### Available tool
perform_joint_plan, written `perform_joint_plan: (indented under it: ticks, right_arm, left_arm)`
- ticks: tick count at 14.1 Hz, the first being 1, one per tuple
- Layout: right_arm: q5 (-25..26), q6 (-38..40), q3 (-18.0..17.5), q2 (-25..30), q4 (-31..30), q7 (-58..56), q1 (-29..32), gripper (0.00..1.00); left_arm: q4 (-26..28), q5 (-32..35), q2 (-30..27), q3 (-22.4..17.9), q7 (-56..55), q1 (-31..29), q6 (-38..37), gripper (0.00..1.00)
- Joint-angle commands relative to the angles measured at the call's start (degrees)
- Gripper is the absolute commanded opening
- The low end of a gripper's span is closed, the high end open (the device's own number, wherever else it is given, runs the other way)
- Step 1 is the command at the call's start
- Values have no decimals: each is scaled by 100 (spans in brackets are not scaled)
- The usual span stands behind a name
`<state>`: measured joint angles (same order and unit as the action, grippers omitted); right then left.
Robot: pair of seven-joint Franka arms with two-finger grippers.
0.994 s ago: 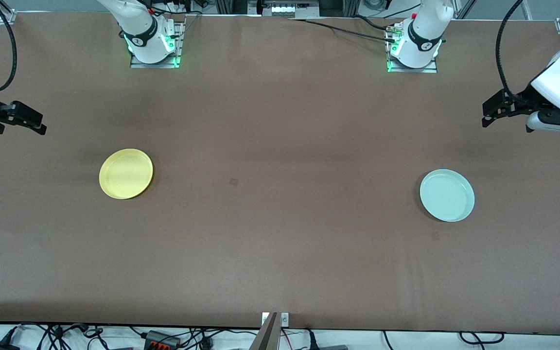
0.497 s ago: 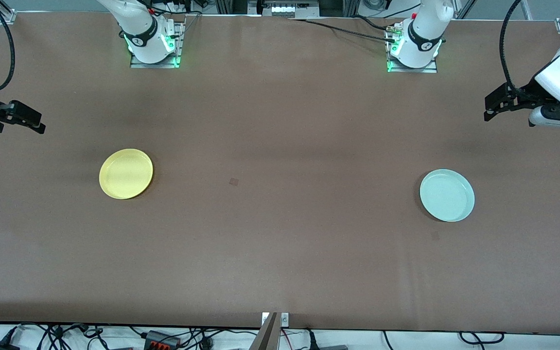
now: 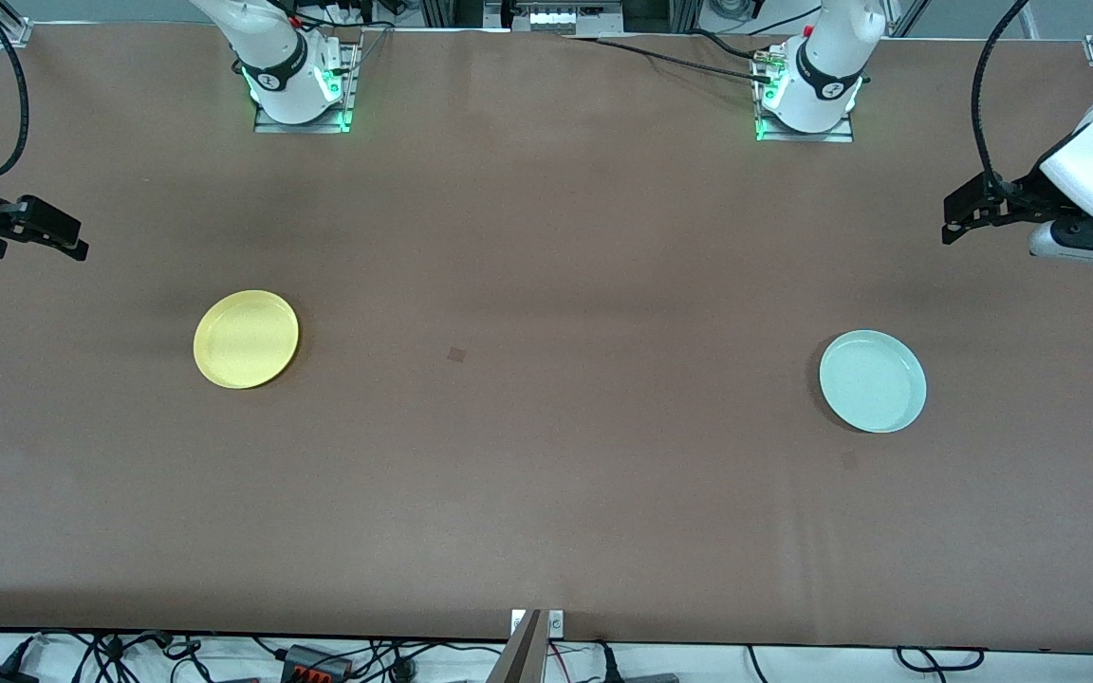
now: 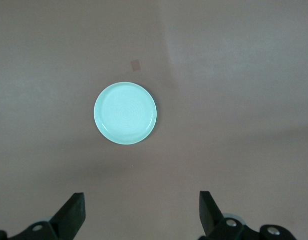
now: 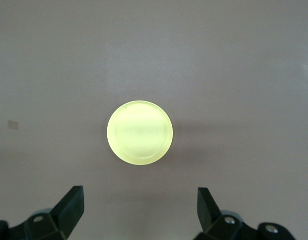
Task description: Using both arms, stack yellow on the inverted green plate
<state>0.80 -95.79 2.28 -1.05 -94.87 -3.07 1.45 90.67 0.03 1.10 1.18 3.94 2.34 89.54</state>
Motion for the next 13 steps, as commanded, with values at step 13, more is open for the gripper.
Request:
perform_joint_plan:
  ticks: [13]
  right_arm:
    - [43,-10,-18,-18,30,-27,49,100]
  left_arm:
    - [-963,58,1444,-83,317,-338,-324,100]
